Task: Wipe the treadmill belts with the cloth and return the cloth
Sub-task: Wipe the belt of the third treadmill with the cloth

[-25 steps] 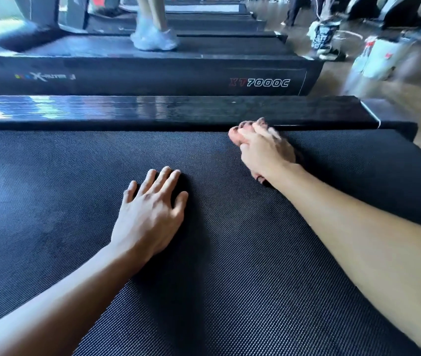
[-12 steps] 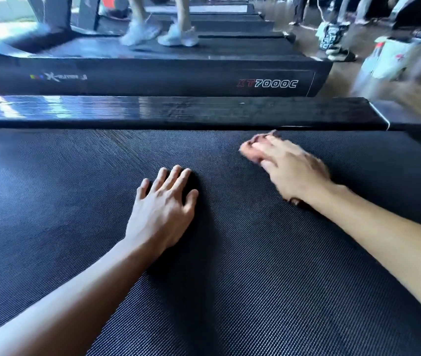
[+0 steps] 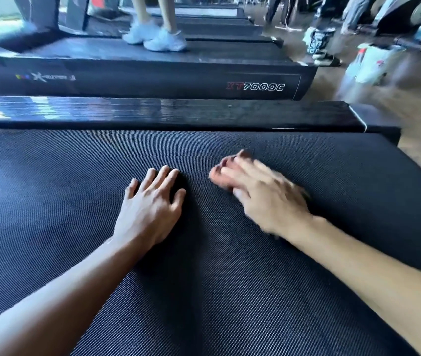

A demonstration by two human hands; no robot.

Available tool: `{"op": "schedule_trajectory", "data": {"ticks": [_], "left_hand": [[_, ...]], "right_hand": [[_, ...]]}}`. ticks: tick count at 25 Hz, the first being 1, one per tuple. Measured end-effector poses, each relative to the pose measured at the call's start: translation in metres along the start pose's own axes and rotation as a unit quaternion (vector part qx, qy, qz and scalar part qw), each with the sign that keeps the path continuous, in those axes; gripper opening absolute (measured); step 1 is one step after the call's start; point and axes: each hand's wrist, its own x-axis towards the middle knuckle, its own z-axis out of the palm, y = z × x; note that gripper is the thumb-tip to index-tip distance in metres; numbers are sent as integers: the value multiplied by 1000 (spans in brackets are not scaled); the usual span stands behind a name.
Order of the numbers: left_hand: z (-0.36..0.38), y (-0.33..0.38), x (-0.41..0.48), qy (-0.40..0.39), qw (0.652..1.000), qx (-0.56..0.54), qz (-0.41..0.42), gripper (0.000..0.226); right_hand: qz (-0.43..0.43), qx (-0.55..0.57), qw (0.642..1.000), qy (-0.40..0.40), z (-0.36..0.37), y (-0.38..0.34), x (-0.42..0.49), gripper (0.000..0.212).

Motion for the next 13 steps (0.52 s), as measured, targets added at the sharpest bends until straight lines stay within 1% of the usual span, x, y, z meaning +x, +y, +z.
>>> {"op": "schedule_trajectory", "data": {"ticks": [1,2,3,4,5,7,8,9,10,11,12,13], "left_hand": [[0,1,-1,8,1000,5,6,55],[-1,2,-1,9,1000,4,7,55],[-2,3,-1,0,1000,-1,1,54],[-2,4,-1,-9,1000,-6,-7,54],[-3,4,-1,-13,1000,-12,-14,54],[-2,4,0,-12,1000,-17,-15,55],[0,1,1,-14,1000,-9,-10,55],[1,-1,3,-22,1000,7,-1,55],[2,-3,5,-39,999,21,8,56],[2,-4,8,-64,998,26,10,57],[-2,-3,9,-88,996,26,3,57],[-5,1,7,-100,995,24,-5,57]], "right_hand": [[-24,5,1000,-12,-2,5,-7,51],[7,5,1000,-18,-10,14,-9,51],[71,5,997,-12,-17,19,-11,51],[117,-4,993,-2,-19,19,-14,51],[117,-17,993,7,-18,14,-18,51],[22,-7,1000,-16,-13,-7,-36,52],[-10,4,1000,-26,-12,-12,-43,52],[11,16,1000,-24,-15,-11,-48,51],[67,24,997,-13,-21,-11,-54,51],[106,16,994,7,-24,-14,-63,51],[103,-5,994,22,-22,-19,-74,51],[69,-20,997,31,-16,-25,-89,51]]}}
